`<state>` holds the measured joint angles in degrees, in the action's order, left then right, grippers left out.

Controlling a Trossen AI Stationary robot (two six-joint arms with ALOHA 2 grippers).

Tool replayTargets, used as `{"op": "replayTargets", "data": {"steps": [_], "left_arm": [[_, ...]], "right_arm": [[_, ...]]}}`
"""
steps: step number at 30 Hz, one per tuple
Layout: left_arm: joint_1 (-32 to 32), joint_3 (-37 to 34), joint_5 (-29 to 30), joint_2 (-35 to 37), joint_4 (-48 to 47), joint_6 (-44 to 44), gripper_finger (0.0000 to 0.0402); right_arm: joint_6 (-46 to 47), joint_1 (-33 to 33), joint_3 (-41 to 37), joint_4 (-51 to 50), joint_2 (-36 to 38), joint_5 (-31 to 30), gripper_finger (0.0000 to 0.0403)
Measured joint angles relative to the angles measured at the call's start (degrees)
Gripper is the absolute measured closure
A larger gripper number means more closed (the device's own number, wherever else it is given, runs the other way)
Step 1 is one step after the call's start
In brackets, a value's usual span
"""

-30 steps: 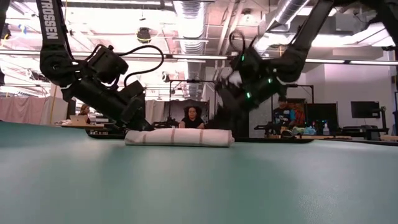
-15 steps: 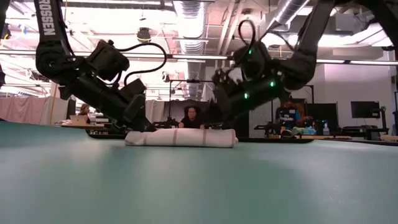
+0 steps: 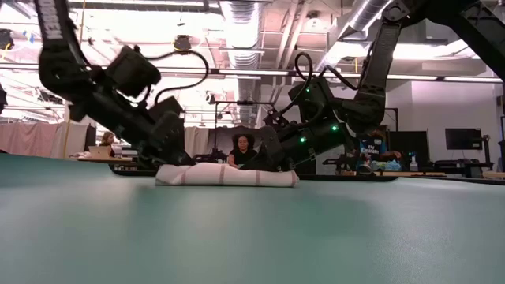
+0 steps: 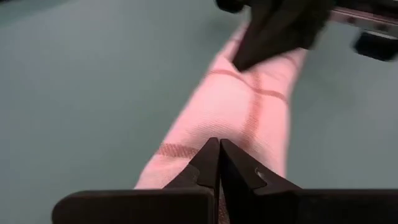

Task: Roll towel
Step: Roll the white towel

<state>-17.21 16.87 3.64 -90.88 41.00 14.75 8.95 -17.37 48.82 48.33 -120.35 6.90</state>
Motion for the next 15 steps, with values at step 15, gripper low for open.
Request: {"op": "replayTargets", "data": {"steps": [15], "left_arm": [[7.5,-3.7,10.2,23.6,2.0,-3.4,0.0402]], "right_arm": [[0.1,0.8,0.0,-1.6,-0.7,0.1,0.0397]]}}
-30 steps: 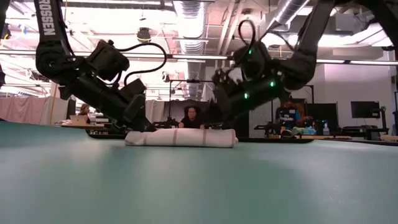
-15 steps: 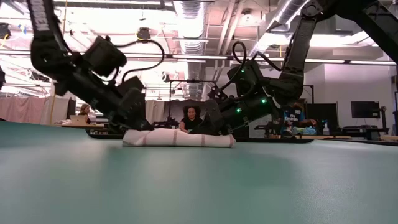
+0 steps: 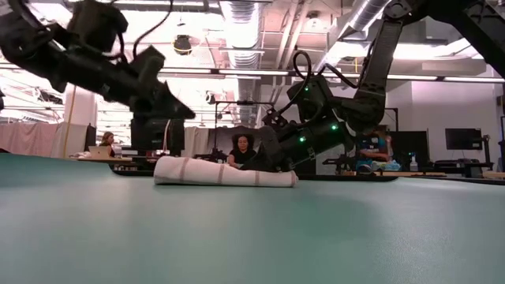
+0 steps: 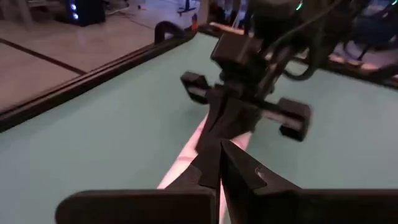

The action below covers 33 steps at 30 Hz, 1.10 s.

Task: Roll towel
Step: Roll the white towel

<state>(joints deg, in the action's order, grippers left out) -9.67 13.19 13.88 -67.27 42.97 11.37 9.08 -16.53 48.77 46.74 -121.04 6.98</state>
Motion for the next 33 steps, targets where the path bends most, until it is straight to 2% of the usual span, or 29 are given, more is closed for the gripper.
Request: {"op": "replayTargets", "data": {"steps": [6,10,13,17,21,26,33], "left_arm": [[-0.1,4.1,-1.7,-14.0,6.0,-5.2,0.0402],[-1.4,8.3,2.2,-23.0,6.1,-6.0,0.0401],[-1.6,9.2,1.7,-28.0,6.4,-4.5,0.0401],[-1.6,7.3,6.0,-33.8,7.7,0.0,0.0401],[-0.5,3.7,8.2,-36.9,14.2,5.3,0.0401],[1.6,0.1,13.2,-37.3,18.8,8.9,0.0401],[1.7,-0.4,12.3,-37.4,20.2,10.4,0.0401]], "right_arm": [[0.0,0.0,0.0,0.0,0.0,0.3,0.0397],[0.2,0.0,0.0,-0.3,0.0,0.3,0.0397],[0.4,0.0,0.0,-0.3,-0.1,0.5,0.0398],[0.5,0.0,-0.1,-0.3,-0.1,0.7,0.0398],[0.5,0.0,-0.1,-1.0,-0.1,0.7,0.0398],[0.1,0.1,0.0,-2.9,0.0,0.9,0.0398],[0.4,0.0,0.0,-3.1,0.0,0.9,0.0398]]}}
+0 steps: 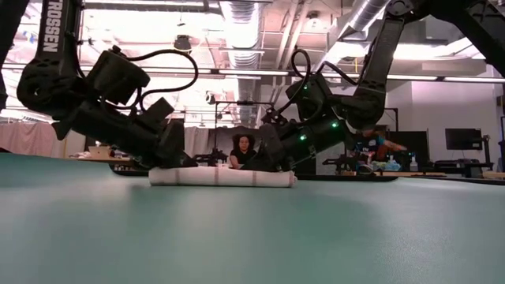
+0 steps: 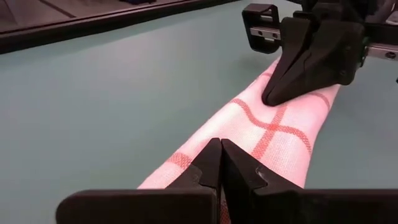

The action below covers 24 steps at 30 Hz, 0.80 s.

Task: Roll towel
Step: Roll the white towel

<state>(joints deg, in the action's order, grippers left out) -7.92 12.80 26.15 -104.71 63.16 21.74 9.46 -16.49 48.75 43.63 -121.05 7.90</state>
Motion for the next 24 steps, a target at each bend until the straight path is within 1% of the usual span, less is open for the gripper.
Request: {"op": "replayTargets", "data": {"steps": [6,14,19,22,24], "left_arm": [[-1.6,0.8,-5.4,0.0,-1.5,0.4,0.0401],[-1.4,0.9,-7.4,0.0,-1.7,0.1,0.0401],[1.7,1.4,-7.8,0.0,-2.3,1.2,0.0402],[4.9,2.1,-7.9,0.0,-2.8,3.4,0.0401],[7.3,2.4,-7.9,0.0,-3.2,4.6,0.0401]], "right_arm": [[1.4,0.0,-0.1,-0.9,0.0,0.0,0.0397],[4.3,0.8,-0.7,-2.4,0.1,-0.2,0.0397],[5.2,3.9,-1.0,-3.4,0.3,-1.7,0.0397],[6.6,6.0,-1.0,-5.0,0.4,-3.3,0.0397],[7.4,7.4,-1.0,-5.5,0.5,-3.3,0.0397]]}}
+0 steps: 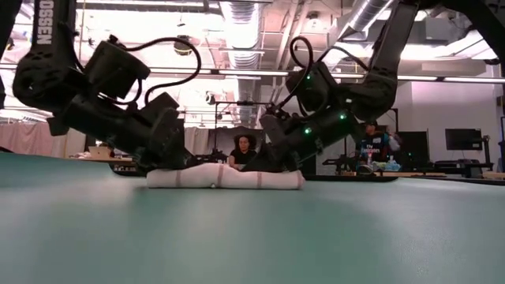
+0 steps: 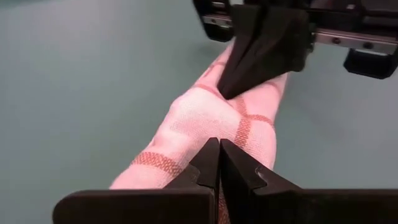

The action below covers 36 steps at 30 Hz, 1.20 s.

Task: Roll towel
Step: Roll the white towel

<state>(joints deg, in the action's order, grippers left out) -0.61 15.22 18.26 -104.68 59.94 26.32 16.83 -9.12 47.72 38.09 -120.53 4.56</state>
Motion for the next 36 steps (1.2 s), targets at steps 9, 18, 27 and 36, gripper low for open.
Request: {"op": "replayTargets", "data": {"steps": [9,18,27,36], "left_arm": [[12.2,-1.2,5.3,0.1,-3.0,10.0,0.0401],[15.8,0.4,8.6,-0.2,-4.7,10.6,0.0401],[15.9,1.3,8.6,0.2,-5.8,7.7,0.0401],[15.0,1.3,9.5,10.7,-21.2,4.7,0.0401]], "right_arm": [[10.7,7.7,-1.1,-0.4,0.2,-2.1,0.0398],[18.5,16.1,-4.2,4.6,0.4,-11.7,0.0398],[18.5,14.4,-4.3,2.1,1.5,-9.2,0.0398],[17.8,14.4,-4.3,2.0,1.6,-9.0,0.0398]]}}
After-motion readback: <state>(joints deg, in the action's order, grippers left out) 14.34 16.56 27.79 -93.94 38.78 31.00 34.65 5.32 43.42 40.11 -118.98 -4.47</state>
